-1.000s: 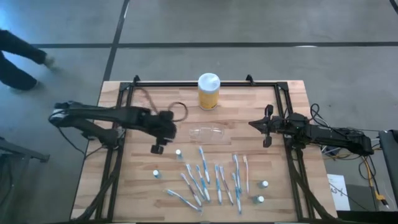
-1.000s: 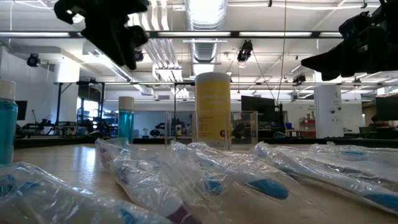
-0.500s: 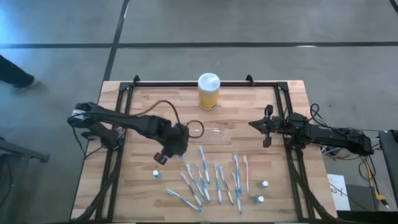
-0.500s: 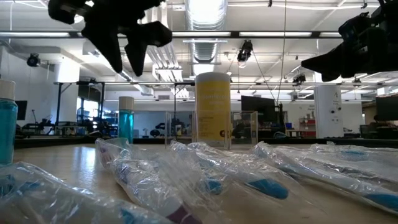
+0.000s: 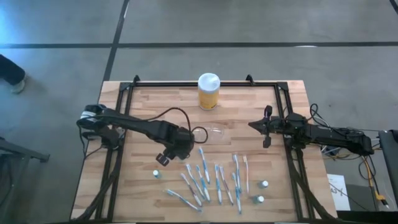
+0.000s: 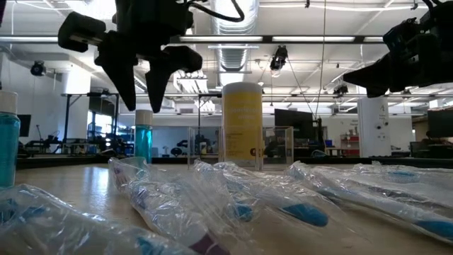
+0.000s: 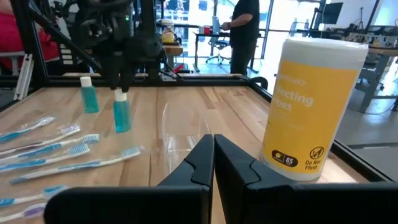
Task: Pick & Place toothbrushing station
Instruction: Put the blue mouthwash into the transparent organizer
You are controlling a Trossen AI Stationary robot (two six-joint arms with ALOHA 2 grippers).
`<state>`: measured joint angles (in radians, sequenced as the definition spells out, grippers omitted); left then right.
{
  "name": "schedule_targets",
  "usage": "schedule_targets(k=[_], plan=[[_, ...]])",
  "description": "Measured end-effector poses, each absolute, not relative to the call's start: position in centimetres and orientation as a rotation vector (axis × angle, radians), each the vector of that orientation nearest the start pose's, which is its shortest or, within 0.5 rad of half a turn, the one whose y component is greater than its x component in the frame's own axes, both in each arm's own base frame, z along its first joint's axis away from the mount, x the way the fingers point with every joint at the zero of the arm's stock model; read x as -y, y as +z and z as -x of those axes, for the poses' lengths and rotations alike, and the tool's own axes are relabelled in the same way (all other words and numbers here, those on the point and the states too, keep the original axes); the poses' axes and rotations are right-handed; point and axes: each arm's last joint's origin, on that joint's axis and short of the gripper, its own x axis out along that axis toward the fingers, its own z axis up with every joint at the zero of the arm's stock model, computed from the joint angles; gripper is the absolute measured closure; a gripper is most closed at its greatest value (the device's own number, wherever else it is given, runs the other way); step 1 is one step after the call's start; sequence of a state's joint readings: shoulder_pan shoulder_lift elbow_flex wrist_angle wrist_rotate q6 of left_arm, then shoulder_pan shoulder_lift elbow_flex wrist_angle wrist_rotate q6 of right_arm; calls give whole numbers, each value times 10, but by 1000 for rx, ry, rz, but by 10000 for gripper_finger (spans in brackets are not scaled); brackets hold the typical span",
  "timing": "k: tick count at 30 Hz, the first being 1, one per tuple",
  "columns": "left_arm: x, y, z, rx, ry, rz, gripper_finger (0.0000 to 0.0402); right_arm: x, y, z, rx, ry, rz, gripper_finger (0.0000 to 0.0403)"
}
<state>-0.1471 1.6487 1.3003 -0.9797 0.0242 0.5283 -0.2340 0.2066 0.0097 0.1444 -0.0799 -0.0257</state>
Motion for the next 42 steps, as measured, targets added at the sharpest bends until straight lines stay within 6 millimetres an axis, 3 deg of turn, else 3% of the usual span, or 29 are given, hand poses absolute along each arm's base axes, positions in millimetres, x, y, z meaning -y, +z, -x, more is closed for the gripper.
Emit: schedule_targets(k=[22, 33, 42], plan=[[48, 227, -320, -1302, -539, -560, 238, 23, 162, -108, -68, -154, 15, 394], [48, 226, -321, -1297, -551, -556, 300, 23, 162, -108, -67, -155, 15, 394], [46, 229, -317, -1312, -547, -526, 301, 23, 162, -108, -67, -155, 16, 394]])
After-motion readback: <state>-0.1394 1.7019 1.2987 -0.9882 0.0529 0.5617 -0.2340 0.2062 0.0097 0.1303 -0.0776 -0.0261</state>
